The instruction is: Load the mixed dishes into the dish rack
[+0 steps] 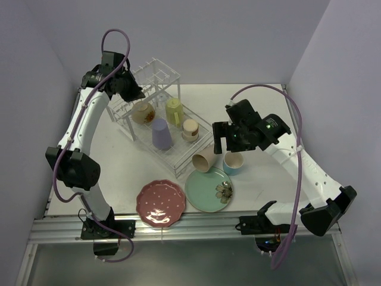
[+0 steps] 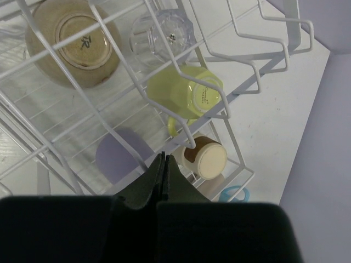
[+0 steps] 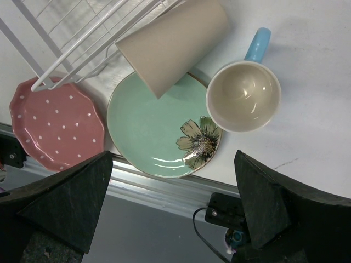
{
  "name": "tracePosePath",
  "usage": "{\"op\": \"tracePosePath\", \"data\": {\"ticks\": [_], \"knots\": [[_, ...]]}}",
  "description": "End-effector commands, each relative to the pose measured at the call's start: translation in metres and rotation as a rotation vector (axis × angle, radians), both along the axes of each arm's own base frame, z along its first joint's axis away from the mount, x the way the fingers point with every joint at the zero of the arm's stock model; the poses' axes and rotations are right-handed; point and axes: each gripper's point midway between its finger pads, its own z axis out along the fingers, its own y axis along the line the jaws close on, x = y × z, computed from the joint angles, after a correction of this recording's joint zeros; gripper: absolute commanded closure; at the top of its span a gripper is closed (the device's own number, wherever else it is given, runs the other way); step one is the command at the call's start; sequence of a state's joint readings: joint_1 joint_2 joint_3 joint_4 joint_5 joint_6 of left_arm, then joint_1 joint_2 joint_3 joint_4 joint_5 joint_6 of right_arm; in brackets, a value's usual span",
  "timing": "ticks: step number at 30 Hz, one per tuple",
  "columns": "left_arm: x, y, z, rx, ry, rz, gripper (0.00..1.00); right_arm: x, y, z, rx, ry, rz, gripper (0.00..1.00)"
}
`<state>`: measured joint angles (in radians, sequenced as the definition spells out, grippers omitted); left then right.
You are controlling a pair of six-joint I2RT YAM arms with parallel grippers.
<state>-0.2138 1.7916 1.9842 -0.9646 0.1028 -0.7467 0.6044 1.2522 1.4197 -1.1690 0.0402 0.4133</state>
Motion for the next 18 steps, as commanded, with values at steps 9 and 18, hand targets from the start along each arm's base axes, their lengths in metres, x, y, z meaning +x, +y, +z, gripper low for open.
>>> {"op": "tracePosePath", "data": {"ticks": [9,18], "knots": [[-0.022,0.032,-0.009,0.060,0.008,0.029,1.00,0.010,0.012,0.012,0.036,-0.038,0.019,0.00],[-0.022,0.028,-0.008,0.035,-0.009,0.018,1.00,0.011,0.013,0.006,0.019,-0.024,0.033,0.01]]}}
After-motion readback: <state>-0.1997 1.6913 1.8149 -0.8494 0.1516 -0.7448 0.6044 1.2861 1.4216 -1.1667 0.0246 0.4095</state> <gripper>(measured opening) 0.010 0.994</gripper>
